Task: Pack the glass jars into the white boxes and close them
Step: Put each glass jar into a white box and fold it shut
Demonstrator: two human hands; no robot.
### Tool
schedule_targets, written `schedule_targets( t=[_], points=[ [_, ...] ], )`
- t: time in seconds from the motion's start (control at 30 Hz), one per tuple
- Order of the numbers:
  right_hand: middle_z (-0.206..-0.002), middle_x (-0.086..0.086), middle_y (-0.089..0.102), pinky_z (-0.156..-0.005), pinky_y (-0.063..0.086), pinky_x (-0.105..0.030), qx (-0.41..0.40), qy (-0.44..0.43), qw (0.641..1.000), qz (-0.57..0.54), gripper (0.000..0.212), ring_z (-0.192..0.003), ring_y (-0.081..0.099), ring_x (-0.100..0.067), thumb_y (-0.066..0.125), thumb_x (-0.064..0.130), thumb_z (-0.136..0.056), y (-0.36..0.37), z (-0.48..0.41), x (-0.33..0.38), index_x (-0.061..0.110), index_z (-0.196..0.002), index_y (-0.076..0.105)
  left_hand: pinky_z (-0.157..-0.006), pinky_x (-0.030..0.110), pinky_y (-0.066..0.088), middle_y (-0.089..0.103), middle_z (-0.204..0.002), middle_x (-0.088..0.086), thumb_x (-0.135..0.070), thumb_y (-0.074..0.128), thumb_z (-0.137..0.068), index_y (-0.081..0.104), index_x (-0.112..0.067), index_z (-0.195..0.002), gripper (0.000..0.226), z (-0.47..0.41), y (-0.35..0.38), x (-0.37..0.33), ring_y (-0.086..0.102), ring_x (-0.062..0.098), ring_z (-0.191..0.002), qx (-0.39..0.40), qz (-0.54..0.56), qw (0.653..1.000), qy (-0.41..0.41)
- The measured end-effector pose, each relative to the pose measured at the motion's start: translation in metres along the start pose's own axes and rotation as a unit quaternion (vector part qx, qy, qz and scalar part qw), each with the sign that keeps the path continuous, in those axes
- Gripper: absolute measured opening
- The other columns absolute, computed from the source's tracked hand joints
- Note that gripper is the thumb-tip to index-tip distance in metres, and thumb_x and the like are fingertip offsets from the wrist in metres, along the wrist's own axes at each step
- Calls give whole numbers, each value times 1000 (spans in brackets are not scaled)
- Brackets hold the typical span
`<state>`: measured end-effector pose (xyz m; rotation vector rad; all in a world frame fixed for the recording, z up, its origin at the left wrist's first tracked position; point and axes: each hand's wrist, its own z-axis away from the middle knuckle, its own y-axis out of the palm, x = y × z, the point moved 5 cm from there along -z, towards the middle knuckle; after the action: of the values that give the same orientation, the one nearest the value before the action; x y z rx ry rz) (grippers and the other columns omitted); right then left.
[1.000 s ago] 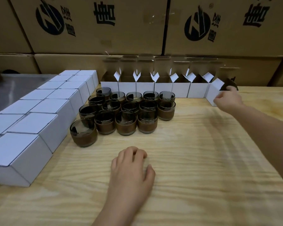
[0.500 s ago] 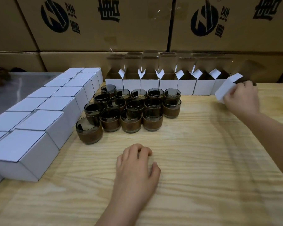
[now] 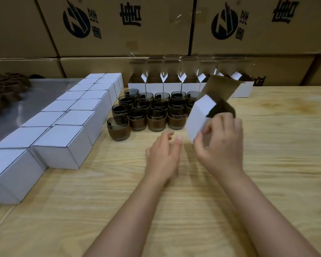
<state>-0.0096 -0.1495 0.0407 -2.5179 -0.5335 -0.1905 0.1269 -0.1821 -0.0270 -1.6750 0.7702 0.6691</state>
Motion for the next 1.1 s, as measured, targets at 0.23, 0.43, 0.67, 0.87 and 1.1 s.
schedule_targets(
  t=[0.23, 0.43, 0.67, 0.87, 1.1],
  points=[
    [-80, -13, 55, -58, 37, -38, 38, -60, 997, 6, 17, -70, 48, -30, 57, 22, -71, 14, 28, 18, 6, -71, 53, -113, 49, 26, 46, -123, -30, -83, 29, -69, 25, -37, -144, 88, 3, -3, -5, 47, -3, -118, 28, 169, 985, 16],
    [-75, -9, 58, -62, 38, -37, 11, -74, 992, -102, 12, -66, 48, -29, 53, 13, -77, 14, 30, 25, 3, -73, 57, -107, 47, 38, 56, -126, -13, -84, 45, -65, 30, -58, -130, 72, 1, -2, -3, 56, 11, -116, 24, 202, 979, -1],
    [-111, -4, 51, -88, 39, -30, -54, 128, 958, -249, 22, -104, 47, -17, 55, 18, -87, 11, 19, -14, 8, -106, 58, -99, 42, 47, 60, -122, -11, -77, 47, -69, 37, -53, -135, 71, 0, 0, 0, 59, 3, -110, 26, 205, 978, 13],
    [-113, 10, 54, -63, 41, -8, -24, 248, 898, -364, 19, -86, 53, 2, 53, 19, -94, 25, 18, -36, 32, -108, 50, -89, 27, 49, 62, -117, -14, -74, 50, -66, 41, -50, -135, 74, 0, 0, 0, 60, -3, -103, 26, 209, 977, 15],
    [-108, 9, 56, -85, 46, -29, -7, 345, 853, -391, 35, -92, 53, 0, 33, 18, -76, 35, 22, -57, 32, -91, 62, -94, 34, 49, 61, -120, -12, -72, 47, -68, 40, -55, -131, 66, -1, 1, 1, 59, 0, -107, 35, 208, 977, 18]
  ],
)
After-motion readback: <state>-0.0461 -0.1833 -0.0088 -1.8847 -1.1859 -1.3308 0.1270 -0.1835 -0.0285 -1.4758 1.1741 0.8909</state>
